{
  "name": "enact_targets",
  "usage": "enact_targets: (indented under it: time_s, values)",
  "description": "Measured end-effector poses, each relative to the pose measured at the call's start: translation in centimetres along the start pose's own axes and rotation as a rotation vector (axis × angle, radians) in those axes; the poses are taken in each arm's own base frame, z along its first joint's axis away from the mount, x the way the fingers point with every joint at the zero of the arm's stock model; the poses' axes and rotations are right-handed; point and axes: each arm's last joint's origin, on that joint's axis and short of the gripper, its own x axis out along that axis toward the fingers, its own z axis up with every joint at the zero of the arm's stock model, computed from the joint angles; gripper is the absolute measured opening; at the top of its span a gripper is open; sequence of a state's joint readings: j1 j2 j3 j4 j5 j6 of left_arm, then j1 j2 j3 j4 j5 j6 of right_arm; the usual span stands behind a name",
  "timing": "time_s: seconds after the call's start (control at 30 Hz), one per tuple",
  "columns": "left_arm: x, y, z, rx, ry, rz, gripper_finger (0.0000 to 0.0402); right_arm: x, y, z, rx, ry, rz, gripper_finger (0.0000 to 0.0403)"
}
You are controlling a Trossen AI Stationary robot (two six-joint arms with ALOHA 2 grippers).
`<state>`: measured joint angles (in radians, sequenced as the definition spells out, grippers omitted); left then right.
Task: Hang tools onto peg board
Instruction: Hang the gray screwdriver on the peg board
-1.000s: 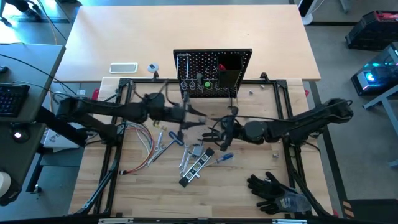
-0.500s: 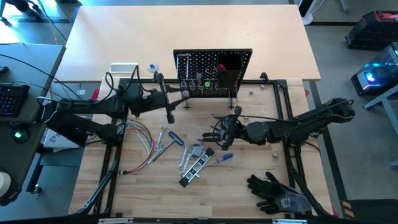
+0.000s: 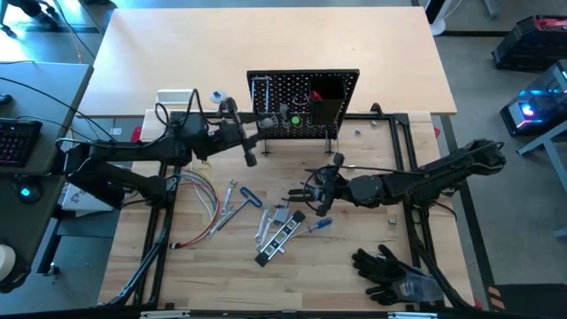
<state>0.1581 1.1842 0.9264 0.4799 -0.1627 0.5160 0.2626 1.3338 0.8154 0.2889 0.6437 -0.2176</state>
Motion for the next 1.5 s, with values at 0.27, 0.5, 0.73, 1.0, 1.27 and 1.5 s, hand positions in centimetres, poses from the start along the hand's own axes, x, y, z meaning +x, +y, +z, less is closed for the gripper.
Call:
enact_targets:
  time_s: [0.27, 0.5, 0.73, 1.0, 1.27, 1.5]
  values:
    - [0.6, 0.2, -0.9, 0.006, 0.017, -0.005, 0.011, 0.0, 0.0, 0.0, -0.002, 0.001, 0.0, 0.0172]
    - [1.4, 0.1, -1.8, 0.014, 0.022, 0.003, 0.011, 0.0, 0.1, -0.1, -0.001, 0.012, 0.004, 0.0172]
    - [1.5, 0.2, -2.1, 0.025, 0.031, 0.009, 0.011, 0.0, 0.1, -0.3, -0.005, 0.028, 0.008, 0.0172]
    - [1.6, 0.7, -2.4, 0.021, 0.047, 0.02, 0.011, 0.0, 0.1, -0.3, -0.008, 0.029, 0.008, 0.0172]
    - [1.8, 1.6, -3.5, -0.034, 0.11, 0.06, 0.011, 0.0, 0.1, -0.3, -0.007, 0.029, 0.008, 0.0172]
    - [2.1, 2.1, -4.4, -0.08, 0.137, 0.08, 0.011, 0.0, 0.1, -0.3, -0.005, 0.03, 0.008, 0.0172]
